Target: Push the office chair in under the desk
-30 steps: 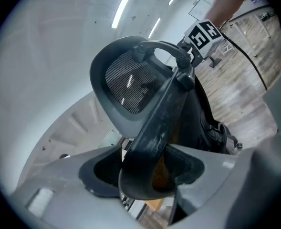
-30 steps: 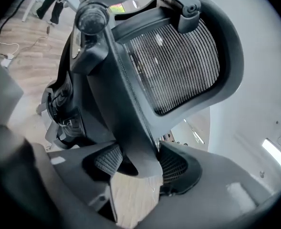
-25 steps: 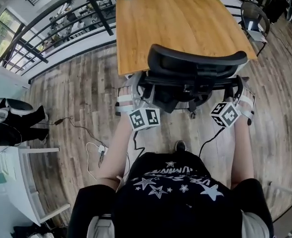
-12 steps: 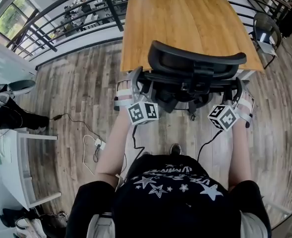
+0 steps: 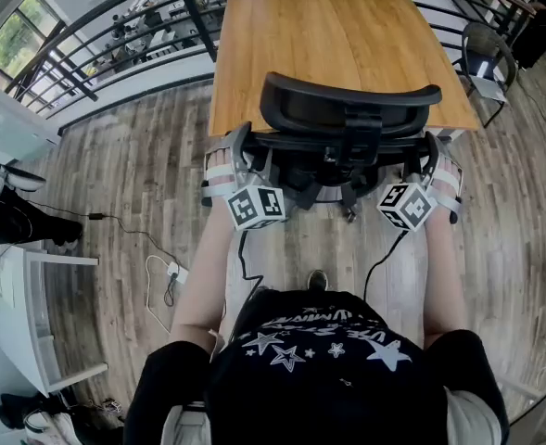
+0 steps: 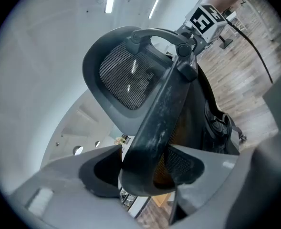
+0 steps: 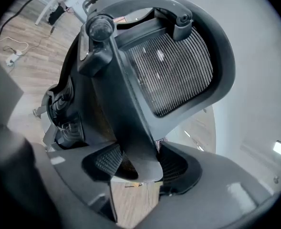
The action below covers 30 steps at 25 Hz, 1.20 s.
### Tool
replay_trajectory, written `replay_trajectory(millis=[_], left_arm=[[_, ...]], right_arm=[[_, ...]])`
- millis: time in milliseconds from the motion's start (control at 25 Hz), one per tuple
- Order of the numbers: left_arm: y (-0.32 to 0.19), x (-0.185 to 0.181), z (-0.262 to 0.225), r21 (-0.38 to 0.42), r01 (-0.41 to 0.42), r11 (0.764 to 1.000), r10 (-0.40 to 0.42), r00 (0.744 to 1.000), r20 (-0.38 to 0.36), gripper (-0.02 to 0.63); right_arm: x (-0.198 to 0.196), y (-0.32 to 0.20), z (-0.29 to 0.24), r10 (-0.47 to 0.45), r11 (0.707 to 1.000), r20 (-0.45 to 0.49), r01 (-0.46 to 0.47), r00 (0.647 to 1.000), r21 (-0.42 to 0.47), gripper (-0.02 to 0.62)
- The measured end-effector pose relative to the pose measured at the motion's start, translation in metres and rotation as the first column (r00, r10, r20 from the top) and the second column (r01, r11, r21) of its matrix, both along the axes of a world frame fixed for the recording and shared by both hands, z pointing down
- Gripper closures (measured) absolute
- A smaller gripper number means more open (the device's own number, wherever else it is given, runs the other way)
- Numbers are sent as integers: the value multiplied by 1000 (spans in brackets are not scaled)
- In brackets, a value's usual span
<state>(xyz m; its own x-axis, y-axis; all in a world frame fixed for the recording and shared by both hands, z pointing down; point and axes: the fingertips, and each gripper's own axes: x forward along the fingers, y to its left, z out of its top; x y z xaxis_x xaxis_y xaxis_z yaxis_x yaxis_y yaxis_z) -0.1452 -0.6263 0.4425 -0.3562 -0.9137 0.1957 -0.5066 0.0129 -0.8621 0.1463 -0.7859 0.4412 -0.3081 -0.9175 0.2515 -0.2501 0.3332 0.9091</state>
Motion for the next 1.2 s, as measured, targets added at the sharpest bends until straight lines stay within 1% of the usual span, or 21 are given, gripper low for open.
replay_trajectory(millis=[160,280,440,680,1200], left_arm=[[-4,3,1,-20,8,1000,-8,999,33,334],[-13,9,3,-22,4,1000,-4,1000,22,333],[-24,10,3,-41,-11,999,13,999,49,334],[-25,3,3,-57,-25,998,29,997,69,334],[-67,-12,6,-99,-12,995,18,998,61,334]], right_arm=[[0,-11,1,-5,1000,-7,5,1000,-3,353],[3,-26,3,0,1000,-5,0,1000,-2,351],[1,-44,2,6,1000,-8,-6,1000,1,351],[-5,-46,0,15,1000,-20,-15,1000,7,351],[-15,-90,0,18,999,-56,-20,998,-25,353]])
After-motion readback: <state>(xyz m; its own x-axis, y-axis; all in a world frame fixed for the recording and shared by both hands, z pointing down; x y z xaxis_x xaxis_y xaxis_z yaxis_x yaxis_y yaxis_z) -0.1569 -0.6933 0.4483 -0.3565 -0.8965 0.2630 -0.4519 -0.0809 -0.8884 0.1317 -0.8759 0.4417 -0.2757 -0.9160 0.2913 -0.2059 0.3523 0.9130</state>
